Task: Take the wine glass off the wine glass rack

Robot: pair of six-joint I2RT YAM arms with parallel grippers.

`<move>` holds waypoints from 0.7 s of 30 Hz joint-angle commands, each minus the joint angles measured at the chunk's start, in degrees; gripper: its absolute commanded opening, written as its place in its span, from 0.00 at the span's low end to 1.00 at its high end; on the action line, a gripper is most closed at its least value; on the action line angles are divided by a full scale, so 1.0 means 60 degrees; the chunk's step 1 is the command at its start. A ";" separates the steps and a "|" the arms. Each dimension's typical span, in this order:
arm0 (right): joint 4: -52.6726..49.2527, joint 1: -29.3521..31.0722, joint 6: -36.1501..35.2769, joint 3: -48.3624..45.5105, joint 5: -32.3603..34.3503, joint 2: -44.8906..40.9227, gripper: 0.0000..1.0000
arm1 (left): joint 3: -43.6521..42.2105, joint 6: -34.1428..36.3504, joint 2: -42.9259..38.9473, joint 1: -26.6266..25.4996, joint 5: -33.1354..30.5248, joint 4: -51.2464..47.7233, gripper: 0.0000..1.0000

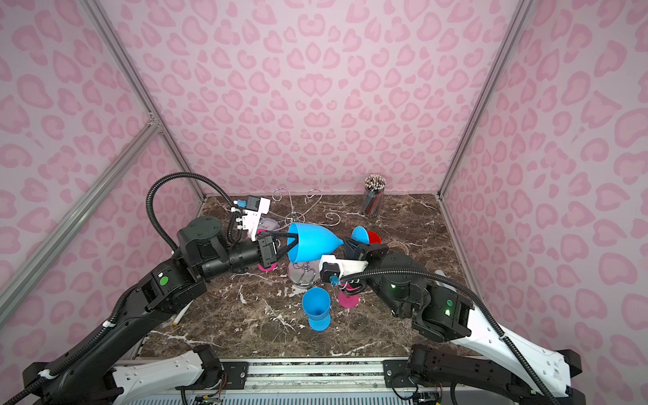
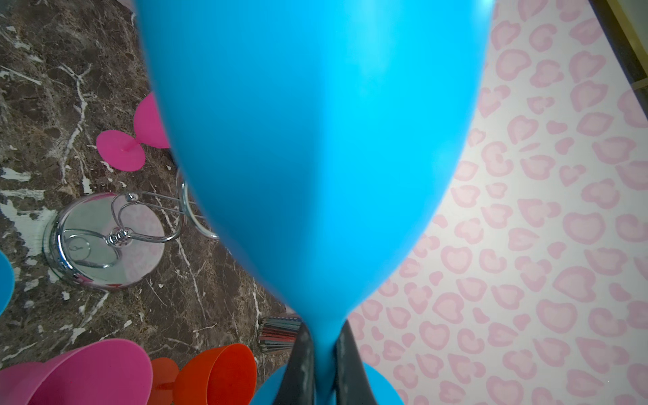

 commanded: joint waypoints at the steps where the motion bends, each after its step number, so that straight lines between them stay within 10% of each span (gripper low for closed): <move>1: 0.0452 0.0038 0.0112 -0.0090 0.0151 -0.0042 0.23 | -0.0060 0.0064 -0.0047 0.0001 0.0033 0.0220 0.04; 5: 0.0740 0.0054 0.0355 -0.0159 0.0172 -0.0128 0.99 | -0.0109 0.0019 -0.0135 0.0002 -0.0068 0.0393 0.03; 13: 0.2066 0.0054 0.1236 -0.0368 -0.0679 -0.0914 0.99 | -0.0366 0.0264 -0.0743 0.0011 -0.1194 0.0903 0.04; 21: 0.2305 0.0054 0.2145 -0.0490 -0.0995 -0.1463 0.99 | -0.0701 0.1892 -0.2786 0.0016 -0.5023 0.1344 0.04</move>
